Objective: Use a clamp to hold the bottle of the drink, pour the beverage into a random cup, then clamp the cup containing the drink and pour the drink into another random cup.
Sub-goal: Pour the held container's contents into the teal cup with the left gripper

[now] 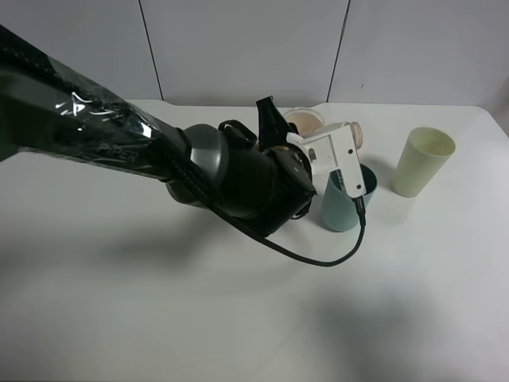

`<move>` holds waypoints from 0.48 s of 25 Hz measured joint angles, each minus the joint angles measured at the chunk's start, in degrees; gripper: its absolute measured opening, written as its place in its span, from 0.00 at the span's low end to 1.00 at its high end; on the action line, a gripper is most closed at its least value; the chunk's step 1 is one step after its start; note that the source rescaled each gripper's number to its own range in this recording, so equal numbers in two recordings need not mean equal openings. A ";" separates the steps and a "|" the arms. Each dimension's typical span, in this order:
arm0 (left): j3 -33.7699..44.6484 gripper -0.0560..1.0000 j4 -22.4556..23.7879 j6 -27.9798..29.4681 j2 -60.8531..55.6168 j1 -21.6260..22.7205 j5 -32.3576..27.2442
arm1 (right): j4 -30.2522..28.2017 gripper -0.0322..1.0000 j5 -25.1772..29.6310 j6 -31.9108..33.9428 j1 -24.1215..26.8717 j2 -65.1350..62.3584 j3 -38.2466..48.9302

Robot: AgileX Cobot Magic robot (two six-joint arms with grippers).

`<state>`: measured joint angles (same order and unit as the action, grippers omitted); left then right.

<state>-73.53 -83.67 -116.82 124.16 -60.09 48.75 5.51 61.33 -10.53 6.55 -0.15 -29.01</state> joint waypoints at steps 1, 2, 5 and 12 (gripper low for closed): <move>0.00 0.08 0.72 0.00 0.12 0.00 0.44 | 0.00 0.82 0.00 0.00 0.00 0.00 0.00; 0.00 0.08 1.44 0.00 0.27 0.00 0.77 | -0.07 0.82 0.00 0.00 0.00 0.00 0.00; 0.00 0.08 3.42 0.00 0.33 0.00 1.64 | -0.85 0.82 0.00 0.00 0.00 0.00 0.00; 0.00 0.08 6.98 -0.04 0.39 0.37 3.50 | -2.54 0.82 0.00 0.00 0.00 0.00 0.00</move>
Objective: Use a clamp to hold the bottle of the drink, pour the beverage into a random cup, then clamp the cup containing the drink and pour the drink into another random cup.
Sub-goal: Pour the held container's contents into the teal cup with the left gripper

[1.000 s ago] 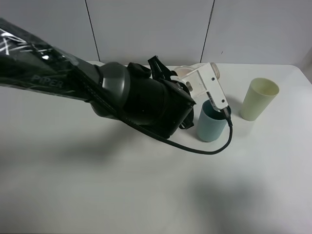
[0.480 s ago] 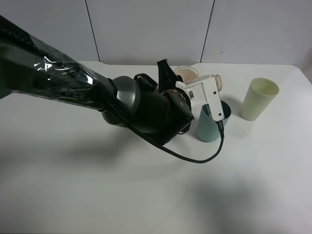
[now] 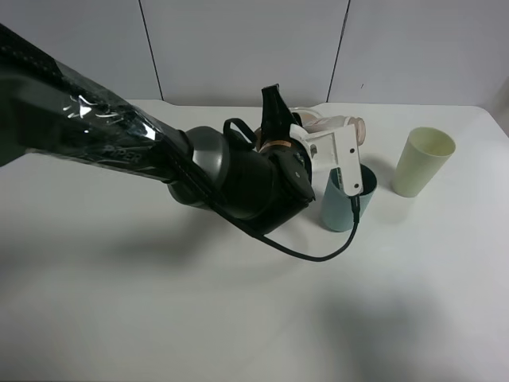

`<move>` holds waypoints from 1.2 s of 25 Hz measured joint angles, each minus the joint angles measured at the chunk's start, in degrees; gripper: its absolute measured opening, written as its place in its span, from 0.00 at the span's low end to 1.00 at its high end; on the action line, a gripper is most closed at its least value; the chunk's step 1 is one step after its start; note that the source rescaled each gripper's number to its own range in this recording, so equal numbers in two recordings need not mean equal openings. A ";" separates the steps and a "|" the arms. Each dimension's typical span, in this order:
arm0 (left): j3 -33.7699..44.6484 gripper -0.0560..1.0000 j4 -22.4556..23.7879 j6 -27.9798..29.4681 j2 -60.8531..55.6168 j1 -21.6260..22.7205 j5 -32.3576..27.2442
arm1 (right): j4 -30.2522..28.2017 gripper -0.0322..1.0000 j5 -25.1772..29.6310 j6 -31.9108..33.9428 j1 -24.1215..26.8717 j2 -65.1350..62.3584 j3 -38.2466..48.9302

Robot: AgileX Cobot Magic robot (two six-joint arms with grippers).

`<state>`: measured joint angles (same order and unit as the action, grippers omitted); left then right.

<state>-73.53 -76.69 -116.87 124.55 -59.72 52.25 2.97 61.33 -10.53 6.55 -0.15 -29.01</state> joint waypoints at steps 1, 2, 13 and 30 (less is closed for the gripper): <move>0.00 0.08 0.74 0.00 0.00 0.12 0.21 | 0.00 0.82 0.00 0.00 0.00 0.00 0.00; 0.00 0.08 1.45 0.00 0.00 0.30 0.54 | 0.00 0.82 0.00 0.00 0.00 0.00 0.00; 1.74 0.08 7.33 0.00 0.00 0.67 3.59 | -0.02 0.82 0.00 0.00 0.00 0.00 0.00; 2.56 0.08 15.79 -1.67 1.74 0.42 5.94 | -0.07 0.82 0.00 0.00 0.00 0.00 0.00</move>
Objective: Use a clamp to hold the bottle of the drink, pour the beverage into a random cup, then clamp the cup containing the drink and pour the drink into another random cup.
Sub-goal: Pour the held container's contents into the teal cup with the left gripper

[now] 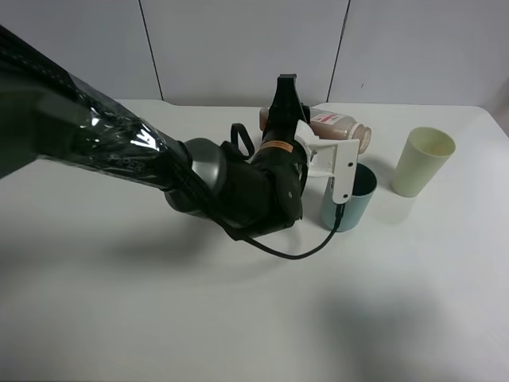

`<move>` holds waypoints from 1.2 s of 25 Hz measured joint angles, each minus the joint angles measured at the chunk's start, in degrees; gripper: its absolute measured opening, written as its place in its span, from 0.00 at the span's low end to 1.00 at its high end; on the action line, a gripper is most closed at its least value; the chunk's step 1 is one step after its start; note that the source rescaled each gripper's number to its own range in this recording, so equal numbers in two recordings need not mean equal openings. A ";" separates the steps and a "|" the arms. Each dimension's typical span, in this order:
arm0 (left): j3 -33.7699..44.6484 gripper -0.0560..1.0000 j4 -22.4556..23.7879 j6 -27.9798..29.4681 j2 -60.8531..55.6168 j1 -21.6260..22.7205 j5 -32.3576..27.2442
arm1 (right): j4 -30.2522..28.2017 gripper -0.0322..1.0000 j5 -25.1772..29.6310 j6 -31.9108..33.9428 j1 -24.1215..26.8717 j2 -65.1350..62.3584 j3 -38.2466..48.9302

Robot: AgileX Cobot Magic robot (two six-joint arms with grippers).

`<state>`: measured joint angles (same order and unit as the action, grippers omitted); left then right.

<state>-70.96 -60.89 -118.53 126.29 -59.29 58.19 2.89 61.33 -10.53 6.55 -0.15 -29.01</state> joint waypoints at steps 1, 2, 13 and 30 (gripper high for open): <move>0.00 0.08 0.29 -0.31 0.48 -0.06 0.20 | 0.00 0.82 0.00 0.00 0.00 0.00 0.00; 0.00 0.08 0.36 -0.44 0.86 -0.12 0.26 | 0.00 0.82 0.00 0.00 0.00 0.00 0.00; 0.00 0.08 1.43 -0.63 1.35 0.05 1.11 | 0.00 0.82 0.00 0.00 0.00 0.00 0.00; 0.00 0.08 5.11 -0.68 1.35 0.88 5.78 | 0.00 0.82 0.00 0.00 0.00 0.00 0.00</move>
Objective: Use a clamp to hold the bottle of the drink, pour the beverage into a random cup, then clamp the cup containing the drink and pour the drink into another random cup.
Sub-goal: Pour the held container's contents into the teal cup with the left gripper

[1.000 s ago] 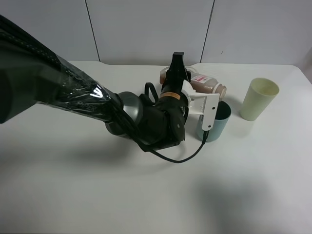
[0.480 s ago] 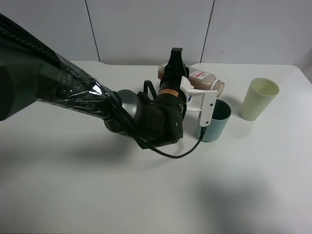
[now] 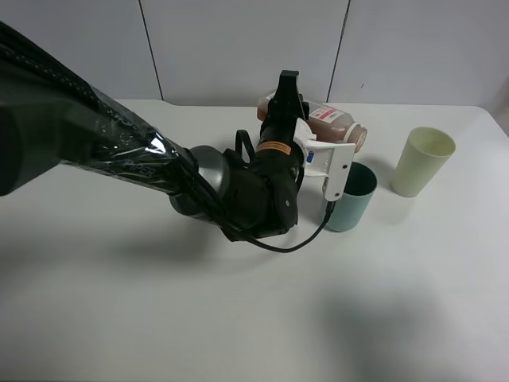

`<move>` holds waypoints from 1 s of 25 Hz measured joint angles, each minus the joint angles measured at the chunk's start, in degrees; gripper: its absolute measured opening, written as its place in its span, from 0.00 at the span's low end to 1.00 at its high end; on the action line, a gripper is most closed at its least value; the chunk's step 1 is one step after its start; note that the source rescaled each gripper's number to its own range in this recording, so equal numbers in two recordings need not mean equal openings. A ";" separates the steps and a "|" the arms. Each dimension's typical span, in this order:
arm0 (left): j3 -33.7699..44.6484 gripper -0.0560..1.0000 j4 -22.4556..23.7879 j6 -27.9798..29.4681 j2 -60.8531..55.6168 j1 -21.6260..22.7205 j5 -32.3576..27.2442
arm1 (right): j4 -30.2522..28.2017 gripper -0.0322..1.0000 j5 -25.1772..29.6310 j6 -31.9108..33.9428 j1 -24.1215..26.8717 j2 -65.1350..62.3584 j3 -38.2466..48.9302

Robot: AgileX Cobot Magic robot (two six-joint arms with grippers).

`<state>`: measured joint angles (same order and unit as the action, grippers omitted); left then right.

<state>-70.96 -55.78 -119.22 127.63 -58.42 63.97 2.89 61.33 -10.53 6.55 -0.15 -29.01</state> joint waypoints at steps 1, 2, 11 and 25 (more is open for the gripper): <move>0.00 0.08 0.08 0.00 0.00 0.00 0.11 | 0.00 0.82 0.00 0.00 0.00 0.00 0.00; 0.00 0.08 0.12 0.00 0.00 0.00 0.16 | 0.00 0.82 0.00 0.00 0.00 0.00 0.00; 0.00 0.08 0.12 -2.57 0.00 0.00 0.42 | 0.00 0.82 0.00 0.00 0.00 0.00 0.00; 0.00 0.08 1.01 -3.22 0.00 0.00 1.91 | 0.00 0.82 0.00 0.00 0.00 0.00 0.00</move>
<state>-70.96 -54.77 -122.44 127.63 -58.42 65.87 2.89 61.33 -10.53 6.55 -0.15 -29.01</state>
